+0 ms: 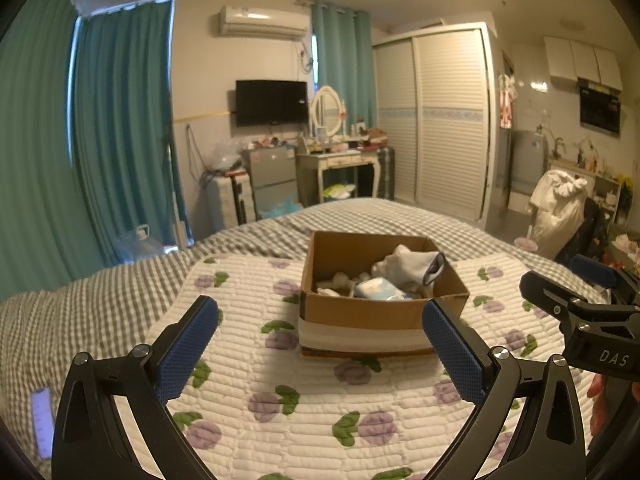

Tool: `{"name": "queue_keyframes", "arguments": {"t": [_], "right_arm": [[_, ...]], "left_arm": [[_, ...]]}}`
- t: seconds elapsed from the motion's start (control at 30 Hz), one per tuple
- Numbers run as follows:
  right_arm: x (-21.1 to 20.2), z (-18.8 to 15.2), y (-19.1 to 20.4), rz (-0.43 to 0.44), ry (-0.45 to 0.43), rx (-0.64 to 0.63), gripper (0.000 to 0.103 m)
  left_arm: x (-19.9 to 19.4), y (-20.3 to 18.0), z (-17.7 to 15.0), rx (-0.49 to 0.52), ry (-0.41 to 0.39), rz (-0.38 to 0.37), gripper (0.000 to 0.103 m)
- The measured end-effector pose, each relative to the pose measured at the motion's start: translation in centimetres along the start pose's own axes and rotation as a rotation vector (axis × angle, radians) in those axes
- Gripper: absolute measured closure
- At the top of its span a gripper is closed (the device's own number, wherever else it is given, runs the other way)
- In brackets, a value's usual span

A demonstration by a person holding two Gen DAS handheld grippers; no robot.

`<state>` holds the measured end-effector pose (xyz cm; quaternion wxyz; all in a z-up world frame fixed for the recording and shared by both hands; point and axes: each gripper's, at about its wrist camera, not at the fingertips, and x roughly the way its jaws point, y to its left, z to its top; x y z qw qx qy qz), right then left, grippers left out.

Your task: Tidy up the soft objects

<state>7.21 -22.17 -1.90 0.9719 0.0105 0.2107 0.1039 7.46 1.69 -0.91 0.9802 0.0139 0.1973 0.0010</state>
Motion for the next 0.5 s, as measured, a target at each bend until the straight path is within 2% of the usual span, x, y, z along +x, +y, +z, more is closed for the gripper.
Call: {"name": "queue_keyframes", "arguments": {"t": [0.5], "right_arm": [[0.22,-0.25,0.04,0.001,0.005,0.003,0.0]], "left_arm": [[0.19,0.13,0.07,0.007,-0.001,0.004,0.0]]}}
